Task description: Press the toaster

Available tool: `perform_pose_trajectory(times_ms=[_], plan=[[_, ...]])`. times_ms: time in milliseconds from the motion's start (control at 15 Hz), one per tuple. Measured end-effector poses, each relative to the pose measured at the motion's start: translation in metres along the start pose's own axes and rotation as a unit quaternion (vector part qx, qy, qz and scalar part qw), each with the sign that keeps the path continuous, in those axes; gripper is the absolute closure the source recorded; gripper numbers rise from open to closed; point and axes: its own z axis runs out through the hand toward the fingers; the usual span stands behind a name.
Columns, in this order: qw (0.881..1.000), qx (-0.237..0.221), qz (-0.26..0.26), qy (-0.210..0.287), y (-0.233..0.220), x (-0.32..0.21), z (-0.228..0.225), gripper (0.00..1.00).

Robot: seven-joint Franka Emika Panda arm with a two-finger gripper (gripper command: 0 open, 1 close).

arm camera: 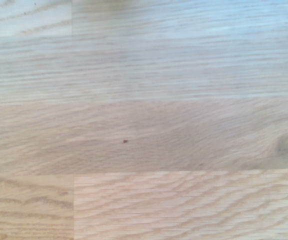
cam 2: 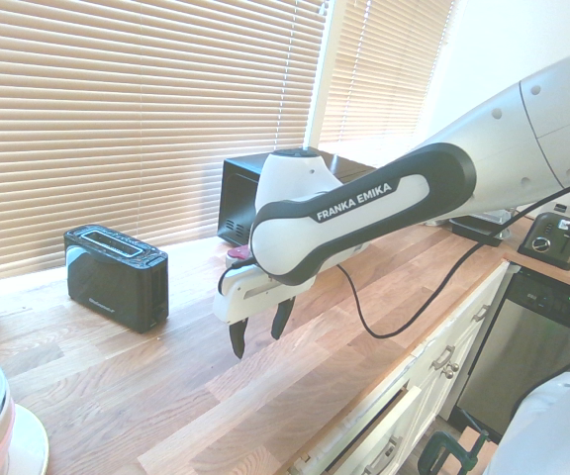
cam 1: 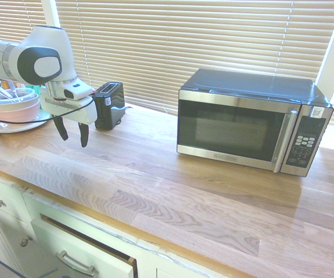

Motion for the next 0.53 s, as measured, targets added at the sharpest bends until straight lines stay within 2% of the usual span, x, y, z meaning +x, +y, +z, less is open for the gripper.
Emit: perform_pose_trajectory(times_ms=[267,533], plan=[[1.0,0.001,-0.007,0.01,-0.003,-0.001,-0.001,0.0],[0.996,0.029,-0.059,0.061,-0.031,-0.02,-0.012,0.0]])
